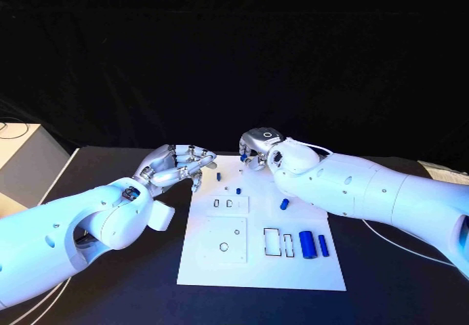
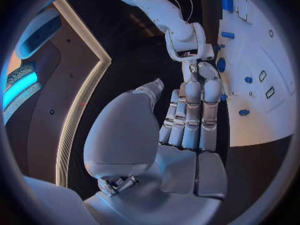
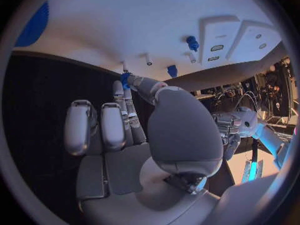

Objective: Assemble the parts on the task board

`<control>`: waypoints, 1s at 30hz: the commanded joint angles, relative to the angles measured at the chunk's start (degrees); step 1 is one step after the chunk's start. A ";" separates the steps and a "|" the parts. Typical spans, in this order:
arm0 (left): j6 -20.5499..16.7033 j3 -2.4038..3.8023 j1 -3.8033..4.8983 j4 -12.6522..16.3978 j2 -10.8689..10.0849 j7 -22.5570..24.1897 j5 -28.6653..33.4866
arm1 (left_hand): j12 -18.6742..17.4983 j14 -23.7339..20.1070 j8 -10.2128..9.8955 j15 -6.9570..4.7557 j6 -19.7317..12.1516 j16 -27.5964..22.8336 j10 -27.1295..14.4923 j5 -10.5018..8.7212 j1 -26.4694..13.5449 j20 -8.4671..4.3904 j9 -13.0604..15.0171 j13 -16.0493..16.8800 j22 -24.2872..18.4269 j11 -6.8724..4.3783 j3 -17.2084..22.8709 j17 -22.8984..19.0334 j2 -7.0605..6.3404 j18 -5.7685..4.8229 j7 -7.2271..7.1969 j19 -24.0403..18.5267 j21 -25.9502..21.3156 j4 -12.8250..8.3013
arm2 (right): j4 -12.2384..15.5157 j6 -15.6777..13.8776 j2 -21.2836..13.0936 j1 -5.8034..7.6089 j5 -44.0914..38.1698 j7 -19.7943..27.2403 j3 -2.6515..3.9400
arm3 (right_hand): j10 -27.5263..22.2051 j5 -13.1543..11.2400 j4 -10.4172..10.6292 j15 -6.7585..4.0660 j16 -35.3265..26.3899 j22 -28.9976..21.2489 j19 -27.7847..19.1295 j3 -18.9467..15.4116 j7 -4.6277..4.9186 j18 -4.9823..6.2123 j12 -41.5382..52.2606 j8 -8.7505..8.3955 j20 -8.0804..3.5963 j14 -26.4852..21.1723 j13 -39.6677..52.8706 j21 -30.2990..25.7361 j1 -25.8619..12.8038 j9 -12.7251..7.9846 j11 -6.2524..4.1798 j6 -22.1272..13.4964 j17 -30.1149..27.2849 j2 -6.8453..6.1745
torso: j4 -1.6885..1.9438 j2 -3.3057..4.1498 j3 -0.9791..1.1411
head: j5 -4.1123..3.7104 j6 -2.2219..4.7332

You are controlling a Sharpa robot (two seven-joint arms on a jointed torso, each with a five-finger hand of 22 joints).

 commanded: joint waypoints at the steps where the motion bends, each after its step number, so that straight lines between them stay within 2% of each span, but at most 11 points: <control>1: 0.56 0.22 0.08 0.29 -0.01 0.10 -0.30 | 0.31 0.23 -0.17 0.04 -0.32 0.13 -0.44 -0.04 -0.07 0.00 0.05 0.04 0.05 -0.15 0.40 0.10 0.37 -0.88 0.08 0.26 0.16 -0.02 | -0.11 1.21 0.02 0.03 0.02 0.44 -0.02 | -0.01 -0.25 0.08 -0.19 0.20 0.02 0.16 0.34 0.23 -0.88 -0.42 -0.17 0.04 1.46 -0.09 0.35 -0.21 0.06 0.41 -0.17 -0.05 -0.28 | 0.18 0.45 0.02 | -0.09 0.02; 14: 0.70 0.59 0.08 0.36 -0.15 -0.06 -0.35 | 0.36 0.24 -0.14 0.05 -0.30 0.12 -0.44 -0.04 -0.10 0.01 0.08 0.09 0.14 -0.15 0.40 0.11 0.37 -0.88 0.08 0.24 0.26 -0.02 | -0.20 2.17 -0.19 0.02 -0.12 0.18 -0.11 | -0.01 -0.25 0.08 -0.19 0.20 0.02 0.16 0.34 0.23 -0.88 -0.42 -0.17 0.04 1.46 -0.09 0.35 -0.21 0.06 0.41 -0.17 -0.05 -0.28 | 0.02 0.47 0.09 | -0.12 -0.39; 24: 0.76 0.64 0.08 0.27 -0.08 -0.10 -0.40 | 0.36 0.24 -0.14 0.05 -0.30 0.12 -0.44 -0.04 -0.10 0.01 0.08 0.09 0.14 -0.15 0.40 0.11 0.37 -0.88 0.08 0.24 0.26 -0.02 | -0.35 2.25 -0.27 0.01 -0.18 0.08 -0.15 | -0.12 -0.21 0.16 -0.12 0.12 -0.30 -0.07 0.42 0.33 -0.81 -0.43 -0.23 0.10 1.39 -0.12 0.13 -0.37 0.13 0.51 -0.29 -0.31 -0.46 | 0.19 0.51 -0.05 | -0.17 -0.30; 28: 0.80 0.65 0.08 0.27 0.00 -0.12 -0.42 | 0.36 0.24 -0.14 0.05 -0.30 0.12 -0.44 -0.04 -0.10 0.01 0.08 0.09 0.14 -0.15 0.40 0.11 0.37 -0.88 0.08 0.24 0.26 -0.02 | -0.65 2.11 0.01 0.01 -0.07 0.34 -0.15 | -1.78 -0.85 0.43 0.32 -0.19 -1.11 -0.71 0.68 0.85 -0.63 -0.61 -1.33 0.41 1.09 -0.53 -0.51 -0.86 -0.03 0.98 -2.12 -1.04 -1.17 | 0.21 0.50 -0.09 | -0.12 -0.30; 30: 0.82 0.65 0.08 0.26 0.02 -0.13 -0.42 | 0.36 0.24 -0.14 0.05 -0.30 0.12 -0.44 -0.04 -0.10 0.01 0.08 0.09 0.14 -0.15 0.40 0.11 0.37 -0.88 0.08 0.24 0.26 -0.02 | -0.83 2.01 0.12 0.01 0.00 0.49 -0.16 | -3.40 -2.36 0.67 0.64 -0.72 -2.24 -1.50 0.60 1.12 -0.37 -0.59 -2.45 0.76 0.74 -0.85 -1.38 -1.17 -0.26 1.38 -3.92 -2.08 -1.83 | 0.22 0.47 -0.09 | -0.15 -0.30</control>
